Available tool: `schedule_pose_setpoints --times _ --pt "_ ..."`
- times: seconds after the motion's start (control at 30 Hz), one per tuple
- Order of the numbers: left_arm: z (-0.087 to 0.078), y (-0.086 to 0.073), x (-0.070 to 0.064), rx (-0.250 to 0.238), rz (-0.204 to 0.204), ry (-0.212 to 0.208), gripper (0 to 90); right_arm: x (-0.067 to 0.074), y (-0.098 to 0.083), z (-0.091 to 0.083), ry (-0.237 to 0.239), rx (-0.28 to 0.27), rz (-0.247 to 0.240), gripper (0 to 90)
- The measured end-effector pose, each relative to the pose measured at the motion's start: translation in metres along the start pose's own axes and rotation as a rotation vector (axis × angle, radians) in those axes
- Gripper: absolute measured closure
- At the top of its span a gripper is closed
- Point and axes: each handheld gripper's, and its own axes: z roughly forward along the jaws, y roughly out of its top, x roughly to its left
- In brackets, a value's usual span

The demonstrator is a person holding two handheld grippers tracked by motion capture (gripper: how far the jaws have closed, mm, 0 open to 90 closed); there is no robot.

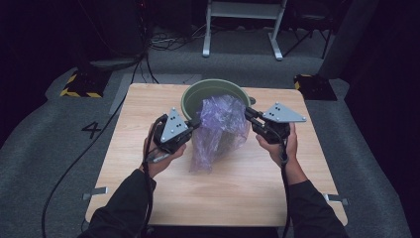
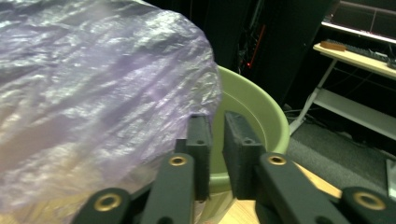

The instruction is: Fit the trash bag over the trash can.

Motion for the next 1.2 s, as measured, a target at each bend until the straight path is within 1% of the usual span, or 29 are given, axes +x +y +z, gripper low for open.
schedule_pose_setpoints --times 0.03,0.07,0.13,0.23,0.27,0.3,0.37,0.5,0.67,0.73,0.8,0.9,1.0,1.03,1.07,1.1,1.13,1.17,1.2 --pt "0.0 0.001 0.004 0.004 -0.006 -0.004 89.9 -0.001 0.0 0.001 0.001 0.0 -0.003 78.1" --pt "0.0 0.001 0.007 0.008 -0.008 0.002 89.9 -0.001 0.0 0.001 0.005 -0.002 -0.004 73.8" --pt "0.0 0.001 0.011 0.016 -0.005 0.015 89.9 -0.002 0.0 0.001 0.029 -0.005 -0.006 58.2" --pt "-0.001 0.001 0.011 0.019 -0.004 0.005 89.9 -0.002 -0.002 -0.006 0.081 -0.02 -0.015 46.0" --pt "-0.001 0.001 0.011 0.019 -0.003 -0.001 89.9 -0.002 -0.003 -0.01 0.092 -0.023 -0.024 41.3" --pt "0.0 0.001 0.01 0.022 -0.001 -0.004 89.9 -0.001 -0.004 -0.013 0.093 -0.024 -0.031 37.9" --pt "0.0 0.001 0.01 0.022 0.0 -0.001 89.9 -0.001 -0.005 -0.02 0.108 -0.017 -0.042 33.3" --pt "0.0 0.002 0.009 0.024 0.002 -0.003 89.9 0.003 -0.009 -0.035 0.131 -0.019 -0.072 29.6" --pt "0.0 0.003 0.01 0.023 -0.005 -0.004 89.9 0.007 -0.014 -0.056 0.134 -0.064 -0.063 27.1" --pt "0.001 0.003 0.01 0.025 -0.004 -0.005 89.9 0.012 -0.016 -0.065 0.139 -0.084 -0.067 26.6" --pt "0.001 0.003 0.01 0.031 0.0 -0.003 90.0 0.022 -0.016 -0.072 0.154 -0.095 -0.084 25.6" --pt "0.001 0.002 0.01 0.03 -0.004 -0.001 89.9 0.035 -0.015 -0.076 0.17 -0.1 -0.11 24.7" --pt "0.001 0.002 0.011 0.034 -0.009 -0.002 89.9 0.048 -0.015 -0.077 0.21 -0.127 -0.118 22.9" --pt "0.001 0.002 0.011 0.034 -0.011 -0.002 89.9 0.052 -0.015 -0.076 0.22 -0.13 -0.112 21.9" --pt "0.001 0.002 0.011 0.033 -0.011 -0.004 89.9 0.057 -0.015 -0.074 0.213 -0.127 -0.118 20.6" --pt "0.002 0.002 0.011 0.033 -0.01 -0.004 89.9 0.063 -0.014 -0.071 0.205 -0.124 -0.134 19.8" --pt "0.002 0.002 0.011 0.035 -0.006 -0.004 89.9 0.068 -0.013 -0.068 0.189 -0.116 -0.151 19.2" --pt "0.002 0.002 0.011 0.035 -0.006 -0.004 89.9 0.072 -0.012 -0.064 0.163 -0.104 -0.164 18.7" --pt "0.002 0.003 0.011 0.038 -0.004 -0.005 89.9 0.075 -0.01 -0.059 0.153 -0.099 -0.173 19.1"
